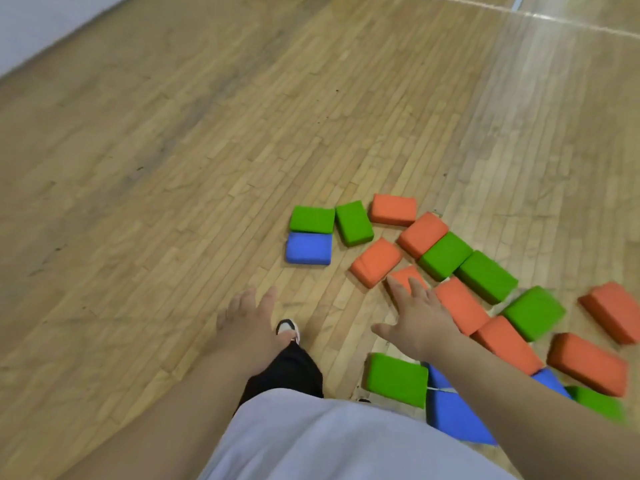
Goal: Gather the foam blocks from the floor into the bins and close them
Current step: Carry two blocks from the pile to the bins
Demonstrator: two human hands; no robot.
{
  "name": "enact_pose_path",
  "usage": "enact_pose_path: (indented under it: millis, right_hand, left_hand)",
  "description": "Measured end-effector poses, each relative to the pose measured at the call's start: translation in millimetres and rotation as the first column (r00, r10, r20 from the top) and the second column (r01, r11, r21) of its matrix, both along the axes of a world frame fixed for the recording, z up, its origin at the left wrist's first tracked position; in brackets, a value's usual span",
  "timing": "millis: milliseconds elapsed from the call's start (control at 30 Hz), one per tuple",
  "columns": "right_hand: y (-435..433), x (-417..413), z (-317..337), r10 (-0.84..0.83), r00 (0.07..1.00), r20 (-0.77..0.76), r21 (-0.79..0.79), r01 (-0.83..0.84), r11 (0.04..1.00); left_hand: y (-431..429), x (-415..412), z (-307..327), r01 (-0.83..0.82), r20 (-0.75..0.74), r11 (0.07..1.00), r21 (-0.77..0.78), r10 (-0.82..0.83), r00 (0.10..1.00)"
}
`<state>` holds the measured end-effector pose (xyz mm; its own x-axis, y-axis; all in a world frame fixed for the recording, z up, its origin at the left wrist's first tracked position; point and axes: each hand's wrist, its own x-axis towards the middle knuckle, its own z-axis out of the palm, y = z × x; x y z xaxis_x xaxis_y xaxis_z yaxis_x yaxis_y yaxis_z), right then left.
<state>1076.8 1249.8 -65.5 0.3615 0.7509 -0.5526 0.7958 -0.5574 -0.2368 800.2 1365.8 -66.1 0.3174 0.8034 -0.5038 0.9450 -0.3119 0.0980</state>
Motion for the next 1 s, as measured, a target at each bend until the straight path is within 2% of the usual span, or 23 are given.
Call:
enact_pose_path:
  millis: [200,433,600,700,867,1000]
  right_hand:
    - [111,51,-36,-0.062,0.997,-0.036,-0.052,0.06,0.997]
    - [282,93,-71,-0.159,0.985,-0.072,-0.162,0.146,0.976]
    - [398,122,-129,-0.153,0.983,-0.103,-0.188,0.132,0.973]
    - [451,136,-217,-0.16,0.975,-0.153,-0.212,0.126,0.969]
    - [517,146,-434,-0.126,0.967,-0.223,-0.215,0.078,0.973]
    - [532,134,-596,-0.16,0.947,-0.279,-0.218,0.099,0.971]
  left_hand:
    - [134,55,-30,0.087,0.01,0.996,-0.025,-0.087,0.996]
    - [328,121,-67,0.203,-0.025,0.968,-0.15,-0.209,0.978]
    - [435,158,-131,0.216,-0.043,0.954,-0.207,-0.229,0.972]
    - [473,169,-215,0.216,-0.061,0.956,-0.199,-0.232,0.971]
    - [504,178,-426,0.233,-0.101,0.955,-0.186,-0.254,0.962]
    - [505,166,-591,-0.061,-0.047,0.955,-0.289,0.05,0.998]
